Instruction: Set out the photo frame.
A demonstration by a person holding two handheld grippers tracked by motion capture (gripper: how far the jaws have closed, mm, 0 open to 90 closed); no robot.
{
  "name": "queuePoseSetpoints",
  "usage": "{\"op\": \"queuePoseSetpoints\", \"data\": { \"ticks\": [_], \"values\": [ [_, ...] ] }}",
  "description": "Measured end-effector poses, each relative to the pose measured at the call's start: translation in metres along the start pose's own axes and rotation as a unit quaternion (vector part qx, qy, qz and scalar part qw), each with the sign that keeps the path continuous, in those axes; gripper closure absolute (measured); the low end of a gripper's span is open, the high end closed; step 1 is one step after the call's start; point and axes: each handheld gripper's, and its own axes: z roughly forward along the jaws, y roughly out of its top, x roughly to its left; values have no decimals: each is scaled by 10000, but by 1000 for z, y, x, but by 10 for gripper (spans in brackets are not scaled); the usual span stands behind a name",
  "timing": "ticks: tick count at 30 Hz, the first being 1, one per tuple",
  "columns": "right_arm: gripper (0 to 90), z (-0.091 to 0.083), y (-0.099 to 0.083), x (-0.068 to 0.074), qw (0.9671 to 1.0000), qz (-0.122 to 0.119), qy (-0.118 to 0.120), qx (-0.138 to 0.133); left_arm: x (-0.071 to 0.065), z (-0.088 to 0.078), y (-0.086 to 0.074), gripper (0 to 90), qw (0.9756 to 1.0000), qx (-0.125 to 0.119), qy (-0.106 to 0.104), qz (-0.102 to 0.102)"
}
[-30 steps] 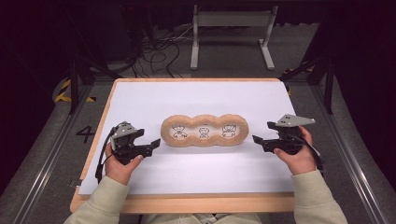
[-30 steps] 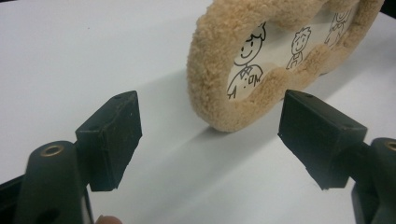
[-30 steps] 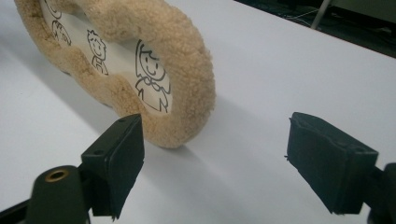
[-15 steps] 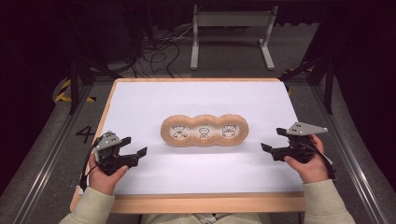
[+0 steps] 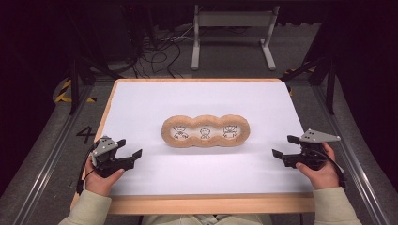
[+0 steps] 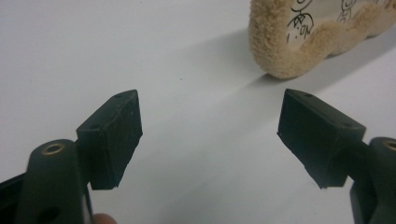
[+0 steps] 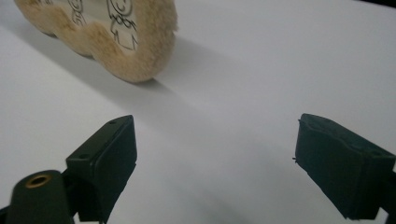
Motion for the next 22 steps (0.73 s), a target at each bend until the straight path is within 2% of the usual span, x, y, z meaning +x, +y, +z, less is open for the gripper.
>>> {"op": "queuePoseSetpoints", "data": {
  "ticks": [4,9,10,12,15,22],
  "values": [
    [129,11,-11,-7,9998,163,-16,81,8,4,-7,195,9999,-83,27,-74],
    [127,20,-17,-9,9995,189,0,254,11,8,-7,185,9999,-5,-29,-152],
    [127,26,-21,-9,9985,208,-30,497,10,13,-7,187,9991,327,167,-208],
    [127,27,-22,-10,9982,258,-29,535,8,16,-6,189,9985,466,97,-252],
    [127,29,-22,-9,9980,258,-39,570,5,15,-2,185,9988,447,103,-139],
    [126,31,-21,-5,9979,208,-30,616,3,18,0,159,9987,502,18,-100]
  ]
}}
